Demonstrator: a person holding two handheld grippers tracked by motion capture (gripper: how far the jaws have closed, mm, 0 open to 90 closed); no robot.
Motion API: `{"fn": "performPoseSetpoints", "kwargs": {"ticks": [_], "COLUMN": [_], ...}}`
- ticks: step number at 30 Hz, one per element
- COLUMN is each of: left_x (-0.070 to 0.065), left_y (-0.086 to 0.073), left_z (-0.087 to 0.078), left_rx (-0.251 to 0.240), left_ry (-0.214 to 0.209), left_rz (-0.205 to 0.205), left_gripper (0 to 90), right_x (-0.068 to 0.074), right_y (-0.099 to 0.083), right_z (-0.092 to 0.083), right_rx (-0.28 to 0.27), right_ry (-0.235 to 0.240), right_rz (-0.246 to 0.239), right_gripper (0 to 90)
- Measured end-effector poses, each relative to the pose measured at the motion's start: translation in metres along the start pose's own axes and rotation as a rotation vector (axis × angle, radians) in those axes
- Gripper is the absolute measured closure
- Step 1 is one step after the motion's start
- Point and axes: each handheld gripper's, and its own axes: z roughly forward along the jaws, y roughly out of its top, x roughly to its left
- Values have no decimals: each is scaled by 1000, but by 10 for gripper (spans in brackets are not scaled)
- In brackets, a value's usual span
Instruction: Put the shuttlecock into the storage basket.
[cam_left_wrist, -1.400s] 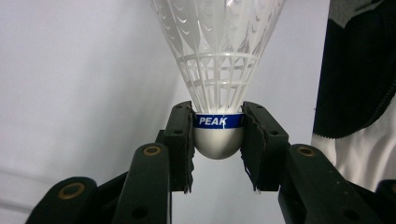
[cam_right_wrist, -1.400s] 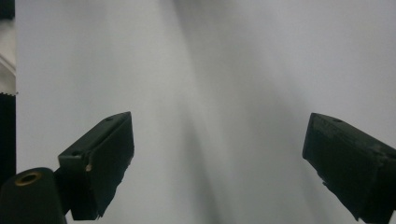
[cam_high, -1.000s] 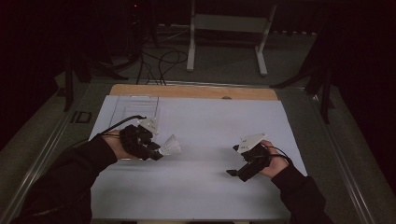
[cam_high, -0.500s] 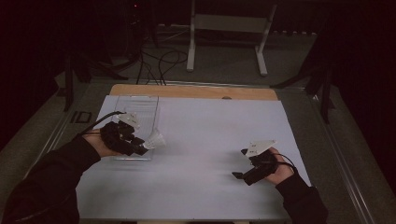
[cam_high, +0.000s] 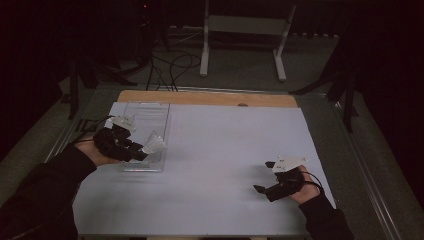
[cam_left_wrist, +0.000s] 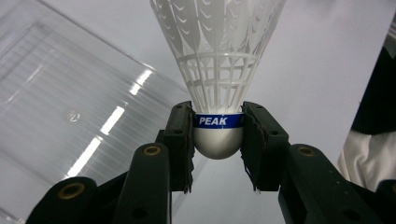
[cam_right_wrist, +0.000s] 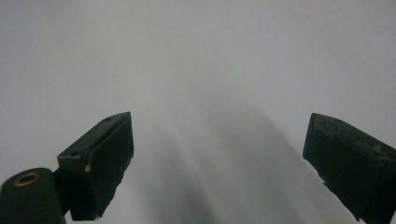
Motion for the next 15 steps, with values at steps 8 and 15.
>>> {"fn": "performPoseSetpoints", "kwargs": {"ticks": [8,15], "left_x": [7,12], "left_y": [-6,-9], "left_z": [-5,-11], "left_rx": [-15,-40], "left_ry": [27,56], "left_rz": [-38,-73], "left_gripper": [660,660], "right_x": [3,7], "right_y": [-10,-15], "right_z": [4,6], "right_rx": [-23,-20], "right_ry": [-17,-43], "right_rz": [13,15], "right_gripper": [87,87]}}
